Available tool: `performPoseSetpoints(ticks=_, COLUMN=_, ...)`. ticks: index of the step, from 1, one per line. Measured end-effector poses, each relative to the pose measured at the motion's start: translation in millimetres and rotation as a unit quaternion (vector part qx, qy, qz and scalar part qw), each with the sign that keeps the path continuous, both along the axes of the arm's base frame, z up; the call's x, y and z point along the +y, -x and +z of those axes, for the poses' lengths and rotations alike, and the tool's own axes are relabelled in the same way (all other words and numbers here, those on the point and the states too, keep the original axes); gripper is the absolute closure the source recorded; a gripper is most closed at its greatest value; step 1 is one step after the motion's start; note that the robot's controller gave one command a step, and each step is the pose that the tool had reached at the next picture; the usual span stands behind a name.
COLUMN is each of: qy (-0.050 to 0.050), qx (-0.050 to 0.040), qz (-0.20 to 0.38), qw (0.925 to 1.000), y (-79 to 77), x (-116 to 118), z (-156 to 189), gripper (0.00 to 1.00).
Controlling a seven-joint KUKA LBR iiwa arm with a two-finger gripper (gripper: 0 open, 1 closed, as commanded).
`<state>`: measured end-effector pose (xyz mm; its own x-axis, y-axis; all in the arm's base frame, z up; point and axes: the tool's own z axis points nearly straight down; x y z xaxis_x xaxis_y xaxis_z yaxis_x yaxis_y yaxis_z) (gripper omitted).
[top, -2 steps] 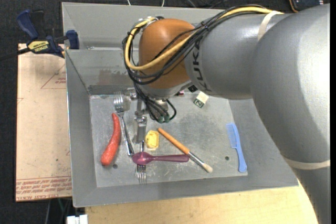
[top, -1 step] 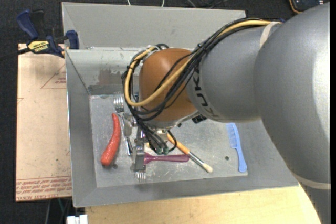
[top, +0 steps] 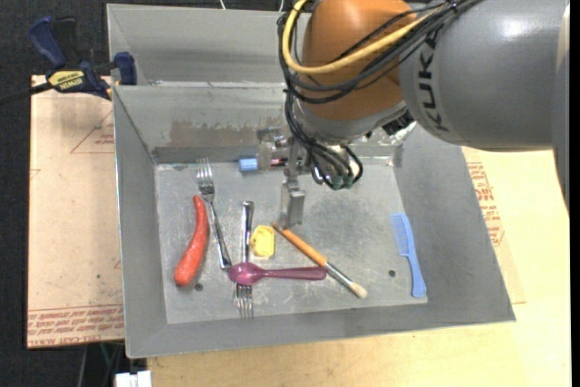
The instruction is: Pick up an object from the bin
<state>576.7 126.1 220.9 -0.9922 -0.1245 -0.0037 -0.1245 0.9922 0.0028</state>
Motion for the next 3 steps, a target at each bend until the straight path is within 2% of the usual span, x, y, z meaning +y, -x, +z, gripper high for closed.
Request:
performPoseSetpoints(ticks=1, qy=-0.001, qx=0.0047, qz=0.161, qw=0.9869, y=34.2, x=13.7, z=62.1, gripper=0.0)
performPoseSetpoints(ticks=2, qy=0.0, qx=-0.0016, qz=0.031, qw=0.9995, y=54.9, x=-27.6, z=-20.2, gripper=0.0)
performPoseSetpoints(ticks=3, qy=-0.002, qx=-0.003, qz=0.168, qw=0.9858, y=-22.1, x=26.6, z=-27.8, gripper=0.0)
